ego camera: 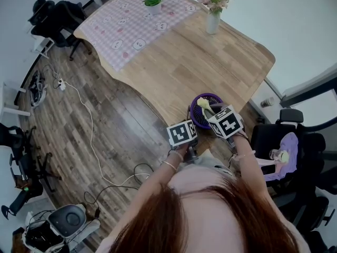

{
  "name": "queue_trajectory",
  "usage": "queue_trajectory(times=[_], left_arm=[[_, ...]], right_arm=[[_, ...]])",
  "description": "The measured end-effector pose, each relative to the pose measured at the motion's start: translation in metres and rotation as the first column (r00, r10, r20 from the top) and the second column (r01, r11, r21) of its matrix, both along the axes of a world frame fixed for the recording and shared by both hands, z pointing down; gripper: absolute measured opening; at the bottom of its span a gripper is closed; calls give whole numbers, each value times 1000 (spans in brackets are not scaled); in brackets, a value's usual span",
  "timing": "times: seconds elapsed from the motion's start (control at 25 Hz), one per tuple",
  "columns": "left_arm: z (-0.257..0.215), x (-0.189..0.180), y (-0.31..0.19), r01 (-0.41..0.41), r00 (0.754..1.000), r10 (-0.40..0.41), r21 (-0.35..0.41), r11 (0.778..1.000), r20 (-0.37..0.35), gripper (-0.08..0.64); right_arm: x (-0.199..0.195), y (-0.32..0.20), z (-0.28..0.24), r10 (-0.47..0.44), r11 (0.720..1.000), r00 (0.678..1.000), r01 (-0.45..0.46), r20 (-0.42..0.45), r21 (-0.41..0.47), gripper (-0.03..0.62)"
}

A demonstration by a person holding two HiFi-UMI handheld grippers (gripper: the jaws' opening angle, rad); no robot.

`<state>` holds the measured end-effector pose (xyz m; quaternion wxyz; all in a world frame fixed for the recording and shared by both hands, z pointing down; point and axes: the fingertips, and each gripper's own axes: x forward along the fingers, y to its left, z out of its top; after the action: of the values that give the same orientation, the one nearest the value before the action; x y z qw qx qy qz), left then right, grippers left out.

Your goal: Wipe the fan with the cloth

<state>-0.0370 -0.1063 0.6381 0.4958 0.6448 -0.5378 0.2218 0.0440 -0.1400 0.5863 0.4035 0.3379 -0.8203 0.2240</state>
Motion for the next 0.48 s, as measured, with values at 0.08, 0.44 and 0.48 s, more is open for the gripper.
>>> queue_trajectory(times=[0.08, 0.44, 0.48], left_arm=[[-1, 0, 0, 3, 1000, -3, 0, 1000, 0, 69], [1, -1, 0, 46, 999, -46, -9, 999, -13, 71], [2, -1, 0, 48, 999, -49, -9, 999, -12, 71]], right_arm=[[2, -3, -1, 10, 1000, 1000, -10, -2, 1, 43], [15, -7, 0, 54, 999, 999, -54, 6, 4, 43], [16, -6, 0, 59, 998, 998, -59, 6, 6, 42]])
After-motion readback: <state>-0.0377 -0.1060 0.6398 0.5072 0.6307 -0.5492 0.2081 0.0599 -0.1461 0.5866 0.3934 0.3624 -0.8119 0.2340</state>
